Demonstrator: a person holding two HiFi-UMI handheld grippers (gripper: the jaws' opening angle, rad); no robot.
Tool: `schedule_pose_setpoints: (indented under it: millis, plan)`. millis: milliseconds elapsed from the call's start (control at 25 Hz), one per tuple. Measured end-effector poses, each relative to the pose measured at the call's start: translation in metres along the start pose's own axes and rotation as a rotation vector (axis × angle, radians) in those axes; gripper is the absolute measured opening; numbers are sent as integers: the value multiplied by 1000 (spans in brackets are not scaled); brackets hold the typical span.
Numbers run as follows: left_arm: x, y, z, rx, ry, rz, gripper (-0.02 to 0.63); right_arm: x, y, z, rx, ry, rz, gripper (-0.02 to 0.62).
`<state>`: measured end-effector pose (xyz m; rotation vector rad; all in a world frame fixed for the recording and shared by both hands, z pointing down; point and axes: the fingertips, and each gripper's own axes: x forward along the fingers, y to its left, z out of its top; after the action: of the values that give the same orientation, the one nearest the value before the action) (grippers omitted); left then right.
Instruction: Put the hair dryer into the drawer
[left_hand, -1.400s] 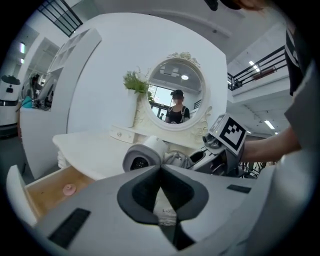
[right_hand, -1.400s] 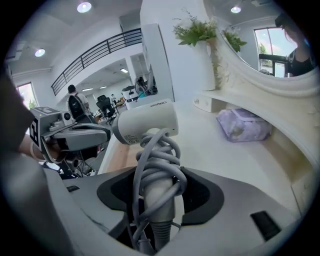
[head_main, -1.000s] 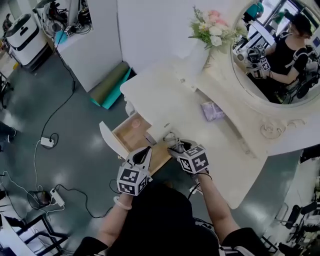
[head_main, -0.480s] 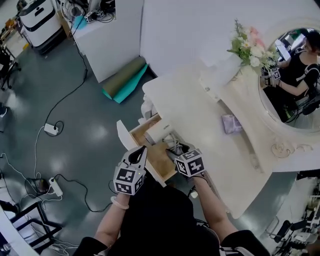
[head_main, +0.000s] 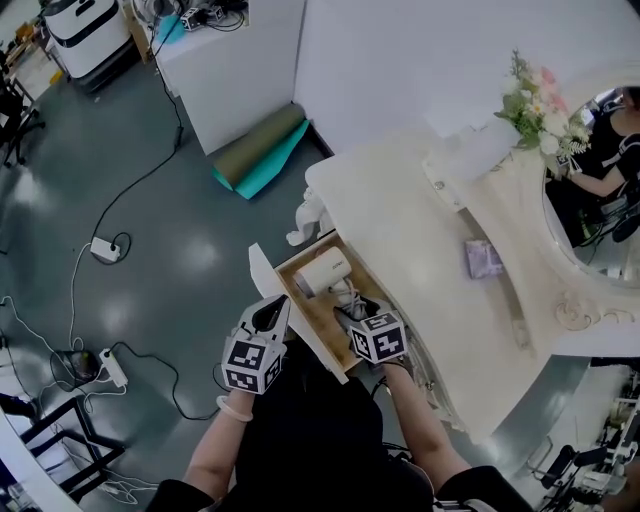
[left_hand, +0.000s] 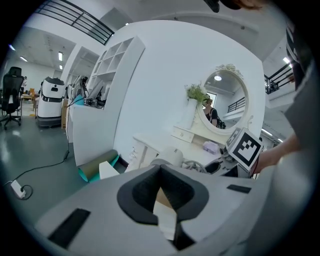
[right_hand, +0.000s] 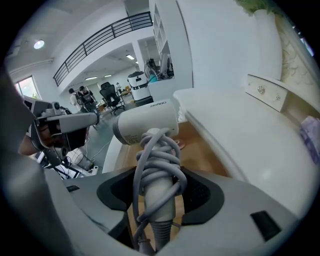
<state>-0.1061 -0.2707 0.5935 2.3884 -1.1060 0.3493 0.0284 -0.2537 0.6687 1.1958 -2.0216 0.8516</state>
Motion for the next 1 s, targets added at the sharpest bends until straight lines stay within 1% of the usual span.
schedule_pose_setpoints:
  millis: [240,400,800,1000]
  plan:
    - [3,5,-1,5,2,-13,18,22,-7,-15,8,39,-19,264]
    - [-1,10,-2,23,2,-12,18,37,-7,-20,24,46,-18,264]
    - [-1,28,-8,1,14,17,18,66,-15,-32,44,94,-34,264]
    - [1,32,-8,-13,18,24,18,79,-17,-38,36,119,-46,264]
